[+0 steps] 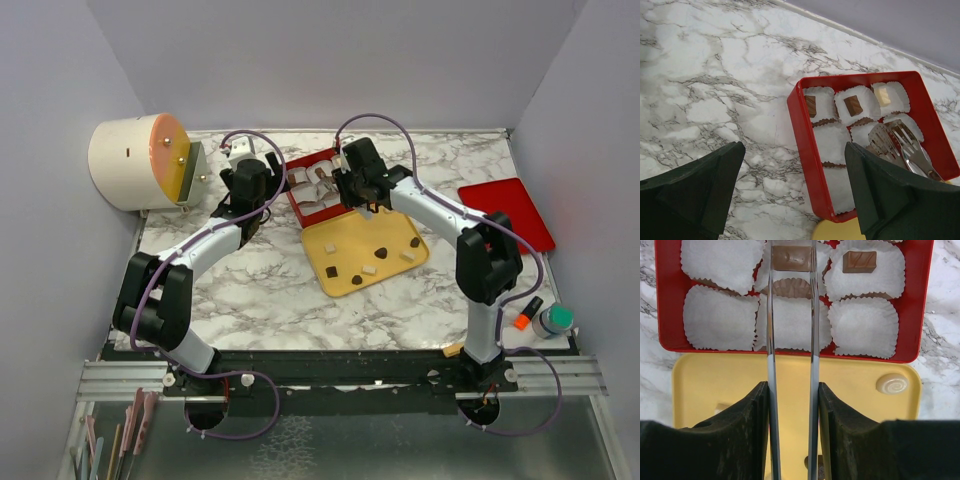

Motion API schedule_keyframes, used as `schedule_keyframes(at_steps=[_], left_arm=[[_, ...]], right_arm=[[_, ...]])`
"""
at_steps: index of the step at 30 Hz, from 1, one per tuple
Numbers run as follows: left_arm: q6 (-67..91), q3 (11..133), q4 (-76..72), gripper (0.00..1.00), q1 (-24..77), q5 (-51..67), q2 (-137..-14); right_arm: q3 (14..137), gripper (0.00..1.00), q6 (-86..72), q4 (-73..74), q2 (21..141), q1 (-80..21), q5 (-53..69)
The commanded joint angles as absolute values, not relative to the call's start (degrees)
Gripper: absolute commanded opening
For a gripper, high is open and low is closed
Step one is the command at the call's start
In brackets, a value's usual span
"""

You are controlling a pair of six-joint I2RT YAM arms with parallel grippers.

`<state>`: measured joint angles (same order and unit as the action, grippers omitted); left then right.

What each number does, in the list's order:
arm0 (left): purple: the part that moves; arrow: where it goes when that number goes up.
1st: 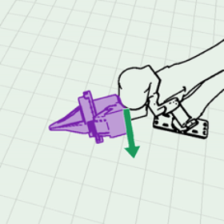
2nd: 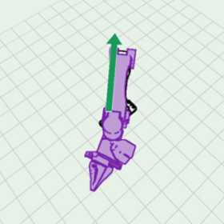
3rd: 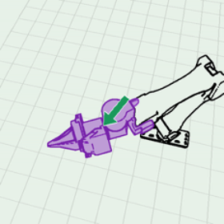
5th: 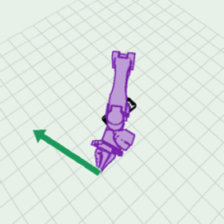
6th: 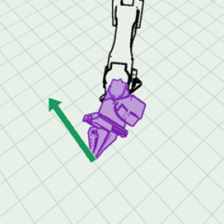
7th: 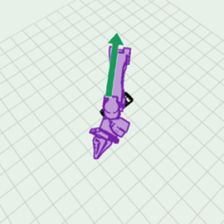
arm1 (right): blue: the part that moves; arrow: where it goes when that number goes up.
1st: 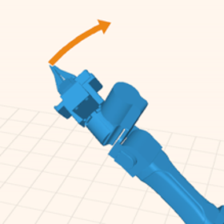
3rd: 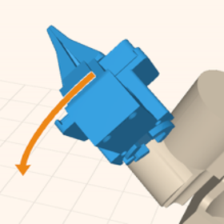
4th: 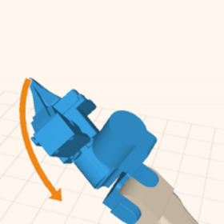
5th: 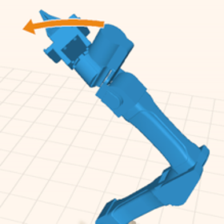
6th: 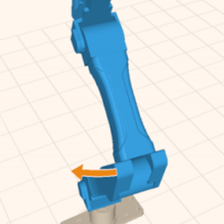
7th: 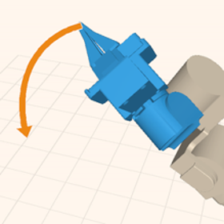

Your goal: Pack the chocolate

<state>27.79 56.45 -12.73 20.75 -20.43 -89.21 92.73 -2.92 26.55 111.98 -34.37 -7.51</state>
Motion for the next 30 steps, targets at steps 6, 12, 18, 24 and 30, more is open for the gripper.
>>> schedule_keyframes(at_steps=[6,12,18,24,30], left_arm=[[27.25,56.50,-13.71,0.91,20.74,-21.18,-89.38],[27.33,56.43,-13.71,0.91,20.65,-21.18,-89.47],[27.33,56.45,-13.71,0.91,20.60,-21.09,-89.48],[27.33,56.44,-13.62,0.91,20.57,-21.18,-89.43],[27.51,56.51,-13.58,0.91,20.57,-20.94,-89.49]], right_arm=[[95.85,0.44,-2.16,24.95,114.32,-33.84,-6.55],[96.17,0.48,-2.02,25.02,114.78,-33.76,-6.43],[96.16,0.48,-2.17,24.84,114.59,-33.73,-6.42],[95.28,0.45,-1.81,24.32,112.11,-33.73,-6.51],[92.63,0.41,-1.57,25.68,106.53,-33.82,-5.19]])
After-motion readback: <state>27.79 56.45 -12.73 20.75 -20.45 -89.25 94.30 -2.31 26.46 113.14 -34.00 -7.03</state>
